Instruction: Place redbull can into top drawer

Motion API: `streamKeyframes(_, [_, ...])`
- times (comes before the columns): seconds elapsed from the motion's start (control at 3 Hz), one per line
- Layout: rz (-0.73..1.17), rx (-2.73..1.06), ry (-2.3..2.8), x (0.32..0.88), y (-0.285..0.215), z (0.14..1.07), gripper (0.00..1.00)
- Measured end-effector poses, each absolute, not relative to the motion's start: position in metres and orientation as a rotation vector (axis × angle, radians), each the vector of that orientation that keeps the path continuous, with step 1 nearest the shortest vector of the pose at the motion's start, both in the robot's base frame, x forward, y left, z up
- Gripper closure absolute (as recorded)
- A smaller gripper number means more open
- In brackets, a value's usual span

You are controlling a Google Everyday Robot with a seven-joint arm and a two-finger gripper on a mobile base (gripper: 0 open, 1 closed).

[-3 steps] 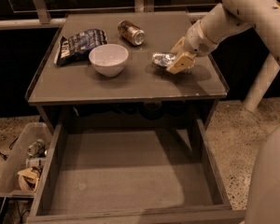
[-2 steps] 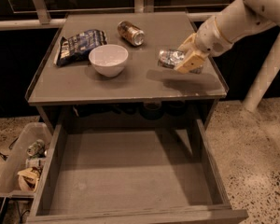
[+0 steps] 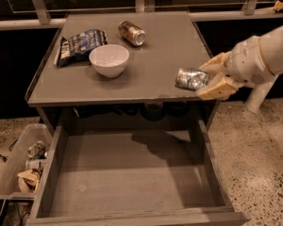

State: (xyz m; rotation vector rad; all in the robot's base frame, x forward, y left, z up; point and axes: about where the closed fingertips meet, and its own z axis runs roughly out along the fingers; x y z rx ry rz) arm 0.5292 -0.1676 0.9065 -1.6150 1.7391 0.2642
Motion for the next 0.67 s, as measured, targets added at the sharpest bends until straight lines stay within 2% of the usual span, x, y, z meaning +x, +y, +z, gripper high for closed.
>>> streamKeyframes(0.33, [0.26,-1.614,1.736,0.484,-0.164,0.884,1.0])
streamKeyframes(0.67, [0.302,-1.63,1.756,0.462,-0.148,0.839,1.0])
